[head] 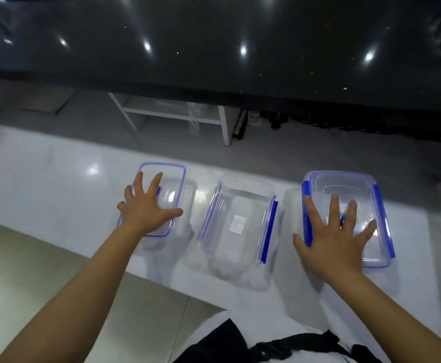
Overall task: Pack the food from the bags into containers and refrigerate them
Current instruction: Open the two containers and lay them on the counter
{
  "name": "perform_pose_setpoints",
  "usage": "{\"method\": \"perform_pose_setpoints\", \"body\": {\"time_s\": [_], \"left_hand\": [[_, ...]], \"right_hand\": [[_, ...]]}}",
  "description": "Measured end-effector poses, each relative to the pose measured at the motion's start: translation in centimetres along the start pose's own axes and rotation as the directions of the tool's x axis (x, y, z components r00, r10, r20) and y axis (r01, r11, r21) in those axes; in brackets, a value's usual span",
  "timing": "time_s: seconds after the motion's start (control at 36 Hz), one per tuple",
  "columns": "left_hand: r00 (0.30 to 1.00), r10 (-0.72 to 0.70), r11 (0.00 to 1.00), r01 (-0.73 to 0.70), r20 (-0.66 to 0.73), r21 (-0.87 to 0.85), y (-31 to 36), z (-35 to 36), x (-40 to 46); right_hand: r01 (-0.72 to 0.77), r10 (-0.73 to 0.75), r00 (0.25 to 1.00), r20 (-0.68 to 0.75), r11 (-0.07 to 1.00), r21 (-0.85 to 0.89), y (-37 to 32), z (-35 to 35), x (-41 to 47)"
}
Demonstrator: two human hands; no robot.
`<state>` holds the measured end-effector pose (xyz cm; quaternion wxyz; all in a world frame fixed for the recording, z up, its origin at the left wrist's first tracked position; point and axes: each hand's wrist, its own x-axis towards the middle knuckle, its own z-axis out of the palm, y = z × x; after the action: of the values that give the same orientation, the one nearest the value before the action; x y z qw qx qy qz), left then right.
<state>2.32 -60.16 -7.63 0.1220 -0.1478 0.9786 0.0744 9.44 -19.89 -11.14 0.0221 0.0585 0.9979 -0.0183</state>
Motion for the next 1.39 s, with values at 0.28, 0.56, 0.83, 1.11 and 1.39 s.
{"method": "perform_pose_setpoints", "body": {"time_s": [0.28,0.56,0.83,1.11,1.39], "left_hand": [[0.979,-0.033,0.997,0.018,0.200,0.075,-4.1,1.8,3.0],[0.994,0.103,0.928,-0.112,-0.043,-0.356,3.8,-1.3,-0.8],[0.728,0.675,0.498,-0.329,0.120,-0.803,18.9,-0.2,-12.3],[0.740,0.480,0.422,0.276,0.471,-0.863,24.2,4.1,-15.7],[0.724,0.440,0.352,0.405,0.531,-0.844,22.7,6.4,-15.7]], "right_hand": [[-0.022,0.022,1.000,-0.012,1.000,-0.008,0.0,0.1,0.0],[-0.086,0.087,0.993,0.083,0.996,-0.012,-0.8,-1.0,-1.2],[-0.260,0.230,0.953,0.198,0.956,0.139,-0.1,-3.7,-5.8],[-0.606,0.412,0.760,0.502,0.171,0.777,9.0,-8.3,-4.9],[-0.640,0.307,0.700,0.645,-0.131,0.757,12.7,-6.4,-8.9]]}}
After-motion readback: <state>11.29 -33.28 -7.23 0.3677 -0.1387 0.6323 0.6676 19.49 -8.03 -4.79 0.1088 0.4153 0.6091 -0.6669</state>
